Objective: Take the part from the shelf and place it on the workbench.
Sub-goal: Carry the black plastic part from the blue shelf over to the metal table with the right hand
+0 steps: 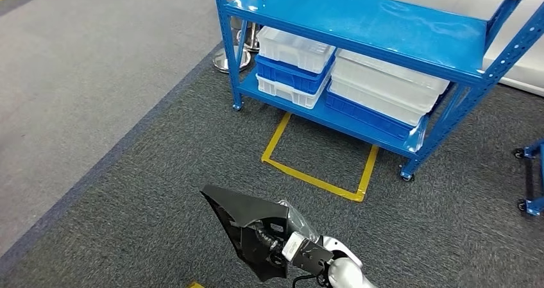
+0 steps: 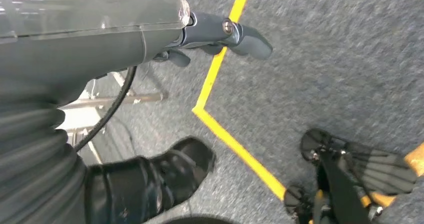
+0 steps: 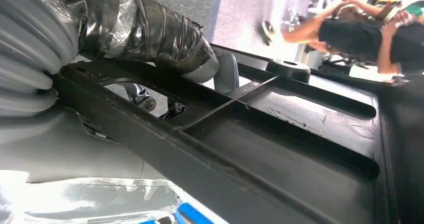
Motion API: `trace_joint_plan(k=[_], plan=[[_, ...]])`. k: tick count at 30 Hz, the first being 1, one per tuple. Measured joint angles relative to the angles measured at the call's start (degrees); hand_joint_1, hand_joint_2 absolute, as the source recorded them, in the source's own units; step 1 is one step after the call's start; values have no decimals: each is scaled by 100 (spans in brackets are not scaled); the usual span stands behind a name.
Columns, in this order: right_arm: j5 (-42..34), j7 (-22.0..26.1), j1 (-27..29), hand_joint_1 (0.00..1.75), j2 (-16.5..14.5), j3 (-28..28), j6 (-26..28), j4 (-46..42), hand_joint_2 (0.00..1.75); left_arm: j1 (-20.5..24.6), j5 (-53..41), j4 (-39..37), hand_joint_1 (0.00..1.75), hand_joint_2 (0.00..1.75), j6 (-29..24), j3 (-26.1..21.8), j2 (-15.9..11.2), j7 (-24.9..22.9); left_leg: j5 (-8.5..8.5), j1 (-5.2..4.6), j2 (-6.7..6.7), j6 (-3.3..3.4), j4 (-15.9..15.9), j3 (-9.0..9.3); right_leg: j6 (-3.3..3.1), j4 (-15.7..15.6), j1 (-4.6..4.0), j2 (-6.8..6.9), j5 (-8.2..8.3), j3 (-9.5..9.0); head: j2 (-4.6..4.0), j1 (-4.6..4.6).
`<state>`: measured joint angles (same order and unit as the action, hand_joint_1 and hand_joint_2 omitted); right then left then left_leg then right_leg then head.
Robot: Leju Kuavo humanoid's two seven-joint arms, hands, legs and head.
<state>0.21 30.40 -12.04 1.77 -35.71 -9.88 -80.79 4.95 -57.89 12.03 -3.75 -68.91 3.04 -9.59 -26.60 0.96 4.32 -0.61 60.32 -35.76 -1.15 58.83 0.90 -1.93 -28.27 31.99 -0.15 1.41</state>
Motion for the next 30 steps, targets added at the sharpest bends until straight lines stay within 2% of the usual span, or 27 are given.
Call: trace_joint_plan(k=[2,4,5,6,7,9,10,11,13,14,16,17,18,19,20,21,22,24,26,27,28,29,30], plan=[[1,2,10,173,5,0,0,-17,175,15,-6,-1,0,175,-1,1,0,-7,-360,-3,-280,-36,582,-245,-38,-22,-7,154,22,13,0,-23],[5,2,29,173,17,0,0,-19,175,24,-9,-1,0,175,-1,2,-3,-9,-670,5,-367,-67,1260,-517,-46,-13,-25,318,23,36,0,-27],[10,2,41,173,22,0,-1,-19,175,21,-14,-1,0,175,2,2,-6,-11,-682,6,-381,-77,1374,-535,-46,-7,-29,397,23,44,0,-27],[14,2,48,173,25,0,-1,-20,175,13,-17,-1,0,175,5,2,-9,-13,-591,8,-399,-80,1268,-442,-44,0,-30,470,22,49,0,-27],[18,3,53,173,26,0,-1,-24,175,7,-22,-1,0,175,8,2,-13,-15,-426,9,-440,-77,960,-249,-40,8,-30,536,19,49,0,-27],[26,5,54,173,26,0,0,-45,175,10,-26,-1,0,175,12,4,-24,-19,-157,-16,-648,-38,165,192,-18,28,-49,653,7,48,0,-25],[33,8,52,173,26,0,2,-57,175,18,-30,-1,0,175,12,6,-28,-19,-102,-36,-724,-2,-80,315,3,34,-64,701,4,48,0,-23],[40,10,51,173,26,0,2,-68,175,22,-34,-1,0,175,12,8,-31,-20,-96,-59,-765,34,-198,360,26,36,-77,748,4,48,0,-21],[50,14,50,173,26,0,3,-92,175,12,-40,-1,0,175,12,10,-36,-21,-65,-67,-665,112,-228,345,84,23,-84,831,9,36,0,-19],[52,14,48,173,27,0,3,-106,175,5,-40,-1,0,175,12,11,-38,-23,-40,-55,-614,146,-254,347,119,45,-74,793,-20,33,0,-18],[55,22,48,173,30,0,5,-133,175,6,-43,-1,0,175,13,16,-40,-29,18,-22,-525,226,-304,356,178,349,-53,540,-253,147,0,-12],[56,26,56,173,37,0,8,-140,175,12,-46,-1,0,175,13,21,-40,-31,36,-22,-482,250,-309,339,194,663,-37,381,-443,279,0,-10],[57,31,70,173,48,0,10,-145,175,18,-50,-1,0,175,14,26,-40,-33,49,-22,-428,270,-306,319,201,1041,-33,286,-634,451,0,-8],[58,31,89,173,60,0,13,-145,175,23,-55,-1,0,175,14,28,-40,-33,58,-24,-362,276,-299,300,205,1368,-29,246,-757,603,0,-8],[60,31,106,173,72,0,14,-145,175,24,-58,-1,0,175,14,30,-42,-33,64,-26,-290,276,-287,284,205,1542,-25,231,-776,684,0,-8],[60,31,119,173,78,0,14,-145,175,21,-60,-1,0,175,14,30,-44,-33,67,-27,-216,273,-271,273,201,1511,-21,221,-685,668,0,-9],[60,31,125,173,81,0,15,-146,175,19,-60,-1,0,175,13,31,-46,-33,65,-27,-145,267,-251,266,190,1269,-15,194,-506,550,0,-9],[61,31,125,173,84,0,15,-153,175,23,-61,-1,0,175,14,32,-48,-33,53,-34,-16,235,-197,243,159,539,2,-14,-163,208,0,-8],[63,33,127,173,90,0,18,-167,175,30,-63,-1,0,175,14,34,-48,-33,57,-32,103,162,-161,191,132,147,1,-200,-59,40,0,-6],[64,34,128,173,94,0,18,-171,175,27,-64,-1,0,175,14,34,-48,-33,72,-23,159,114,-160,164,118,119,-15,-211,-70,35,0,-5],[65,36,129,173,97,0,19,-178,175,16,-67,-1,0,175,13,34,-51,-33,90,-8,213,70,-173,140,91,103,-15,-153,-52,34,0,-4],[67,36,127,173,99,0,18,-185,175,3,-71,-2,0,175,12,34,-53,-32,90,2,204,33,-164,122,57,71,-12,-89,-31,26,0,-2],[68,37,125,173,99,0,18,-195,175,-3,-78,-2,0,175,11,34,-53,-32,41,2,118,1,-97,81,17,35,1,-23,-7,17,0,-13]])
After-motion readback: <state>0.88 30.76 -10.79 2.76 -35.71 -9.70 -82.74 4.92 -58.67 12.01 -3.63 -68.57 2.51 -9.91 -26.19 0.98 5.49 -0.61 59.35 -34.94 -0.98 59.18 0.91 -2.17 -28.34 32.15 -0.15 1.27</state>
